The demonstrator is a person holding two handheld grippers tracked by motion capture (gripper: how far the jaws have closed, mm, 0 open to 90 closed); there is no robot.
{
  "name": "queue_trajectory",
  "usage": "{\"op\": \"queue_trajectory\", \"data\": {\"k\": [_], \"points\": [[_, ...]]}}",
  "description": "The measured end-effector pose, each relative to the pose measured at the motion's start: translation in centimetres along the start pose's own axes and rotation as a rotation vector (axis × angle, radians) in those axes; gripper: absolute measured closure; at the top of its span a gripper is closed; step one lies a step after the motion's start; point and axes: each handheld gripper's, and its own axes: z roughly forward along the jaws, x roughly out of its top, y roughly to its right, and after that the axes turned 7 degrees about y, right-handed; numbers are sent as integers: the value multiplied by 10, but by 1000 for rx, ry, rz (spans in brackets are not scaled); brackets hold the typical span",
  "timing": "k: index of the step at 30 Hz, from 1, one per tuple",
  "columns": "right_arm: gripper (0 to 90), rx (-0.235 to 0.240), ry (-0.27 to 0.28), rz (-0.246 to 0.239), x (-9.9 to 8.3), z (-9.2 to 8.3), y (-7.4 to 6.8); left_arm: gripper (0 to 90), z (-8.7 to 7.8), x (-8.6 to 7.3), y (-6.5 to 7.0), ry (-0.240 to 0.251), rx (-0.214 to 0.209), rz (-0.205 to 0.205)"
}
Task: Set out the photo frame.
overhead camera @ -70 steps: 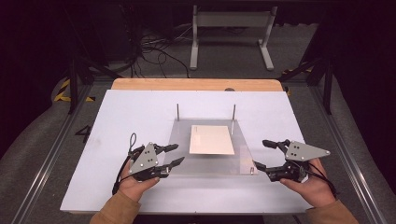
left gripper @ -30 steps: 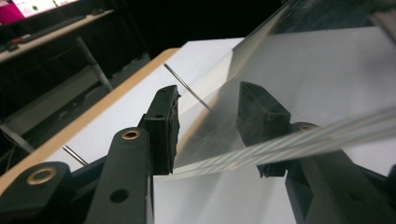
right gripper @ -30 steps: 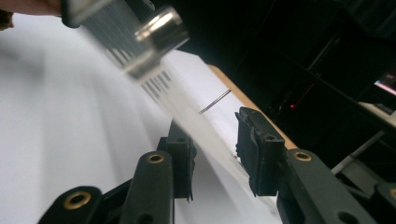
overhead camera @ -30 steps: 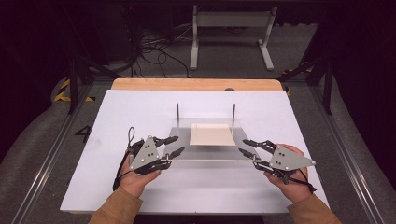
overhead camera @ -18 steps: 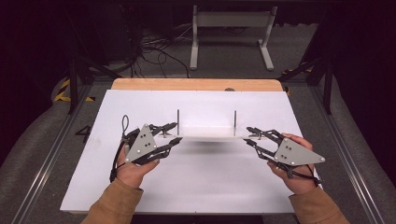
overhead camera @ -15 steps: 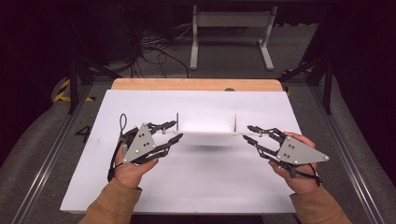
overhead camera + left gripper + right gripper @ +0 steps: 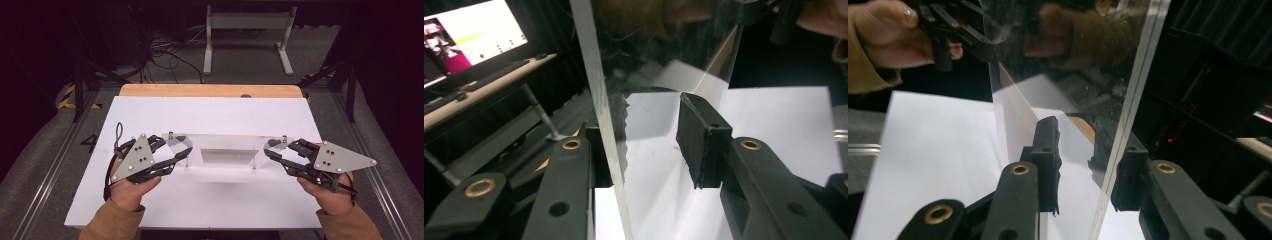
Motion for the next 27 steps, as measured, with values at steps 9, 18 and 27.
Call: {"op": "queue_trajectory", "data": {"k": [9, 18, 27], "points": [[689, 10, 12, 61, 0, 4, 8, 627, 6, 4, -9, 47, -26, -70], [644, -3, 79, 96, -10, 15, 27, 458, 10, -8, -20, 46, 34, -165], [483, -61, 82, 191, -26, 29, 45, 307, -2, -36, -29, -7, 85, -285]]}}
